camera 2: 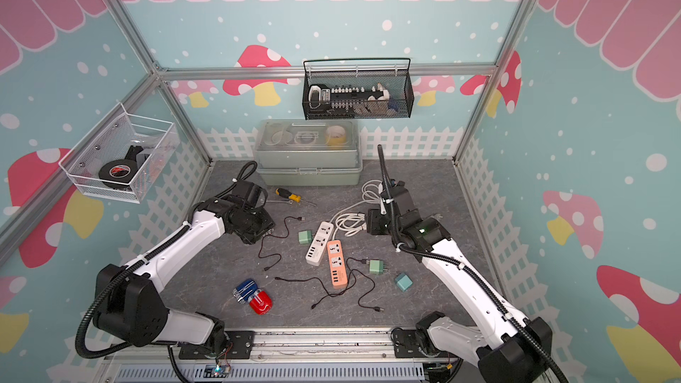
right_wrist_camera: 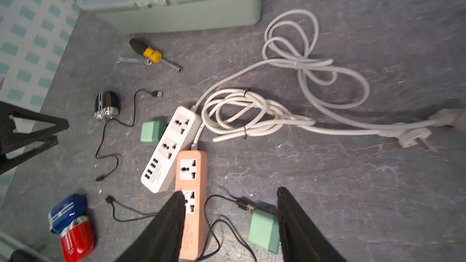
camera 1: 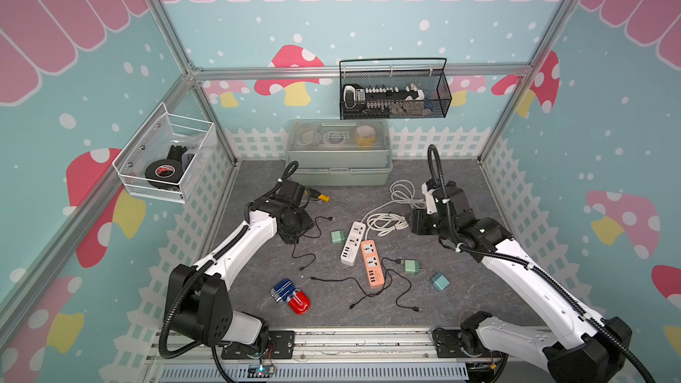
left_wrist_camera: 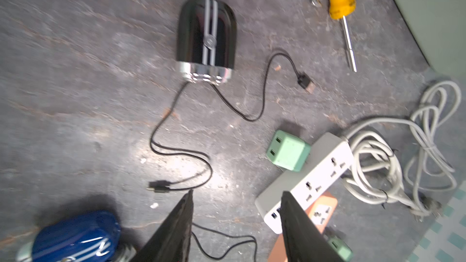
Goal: Charge the electric shaver
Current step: Pick up the charging cable from the center of the board.
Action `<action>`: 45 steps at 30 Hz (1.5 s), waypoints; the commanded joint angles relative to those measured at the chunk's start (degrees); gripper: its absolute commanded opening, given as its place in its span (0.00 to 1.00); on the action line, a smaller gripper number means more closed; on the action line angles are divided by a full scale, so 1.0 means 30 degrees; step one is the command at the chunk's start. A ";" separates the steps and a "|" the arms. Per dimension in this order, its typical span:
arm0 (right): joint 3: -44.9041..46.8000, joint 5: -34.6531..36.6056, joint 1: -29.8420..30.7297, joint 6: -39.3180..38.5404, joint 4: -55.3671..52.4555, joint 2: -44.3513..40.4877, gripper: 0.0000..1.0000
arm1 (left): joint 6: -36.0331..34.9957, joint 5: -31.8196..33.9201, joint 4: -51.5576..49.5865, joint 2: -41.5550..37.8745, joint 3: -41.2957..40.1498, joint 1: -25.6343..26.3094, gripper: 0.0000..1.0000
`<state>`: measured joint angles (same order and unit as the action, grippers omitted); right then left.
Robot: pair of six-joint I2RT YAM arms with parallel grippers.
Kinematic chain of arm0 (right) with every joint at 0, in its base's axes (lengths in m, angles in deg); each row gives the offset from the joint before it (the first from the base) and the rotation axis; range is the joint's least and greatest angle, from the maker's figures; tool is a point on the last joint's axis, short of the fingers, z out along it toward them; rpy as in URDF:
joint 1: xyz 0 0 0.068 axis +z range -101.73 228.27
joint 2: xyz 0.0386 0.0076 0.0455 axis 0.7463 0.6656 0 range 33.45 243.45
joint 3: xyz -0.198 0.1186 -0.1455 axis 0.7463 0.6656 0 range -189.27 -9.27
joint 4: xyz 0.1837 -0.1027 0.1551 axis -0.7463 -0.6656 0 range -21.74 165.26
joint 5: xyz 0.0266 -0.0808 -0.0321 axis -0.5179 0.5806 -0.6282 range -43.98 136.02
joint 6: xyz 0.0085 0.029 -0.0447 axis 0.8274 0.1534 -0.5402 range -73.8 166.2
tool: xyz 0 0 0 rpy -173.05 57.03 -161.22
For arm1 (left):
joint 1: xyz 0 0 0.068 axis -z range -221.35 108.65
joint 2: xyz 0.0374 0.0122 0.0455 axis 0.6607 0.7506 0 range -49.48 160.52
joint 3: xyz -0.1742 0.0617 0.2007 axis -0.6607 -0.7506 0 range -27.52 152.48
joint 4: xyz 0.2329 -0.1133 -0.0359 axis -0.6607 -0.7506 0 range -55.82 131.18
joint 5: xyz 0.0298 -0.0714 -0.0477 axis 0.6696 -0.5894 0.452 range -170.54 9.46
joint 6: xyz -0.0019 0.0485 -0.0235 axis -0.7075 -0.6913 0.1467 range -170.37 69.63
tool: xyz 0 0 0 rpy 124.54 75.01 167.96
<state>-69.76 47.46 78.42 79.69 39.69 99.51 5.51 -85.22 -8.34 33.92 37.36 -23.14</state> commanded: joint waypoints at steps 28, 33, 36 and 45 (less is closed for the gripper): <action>-0.1227 -0.0445 0.1007 0.0788 0.0153 0.2588 0.55 | 1.5336 0.0175 0.1306 1.0359 0.8292 0.0382 0.43; -0.1183 -0.0389 0.1018 0.0868 0.0081 0.2618 0.55 | 1.5427 0.0533 -0.0382 1.1142 0.8900 0.0124 0.38; -0.1108 -0.0301 0.1019 0.0876 0.0051 0.2603 0.55 | 1.5767 0.0882 -0.0660 1.1292 0.8770 0.0095 0.38; -0.1145 -0.0398 0.1003 0.0817 0.0048 0.3012 0.55 | 1.5768 0.0831 -0.0611 1.2730 0.9855 -0.0418 0.38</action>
<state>-72.73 45.95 81.02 81.68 40.52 107.77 51.47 -84.57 -8.60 70.81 64.46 -23.79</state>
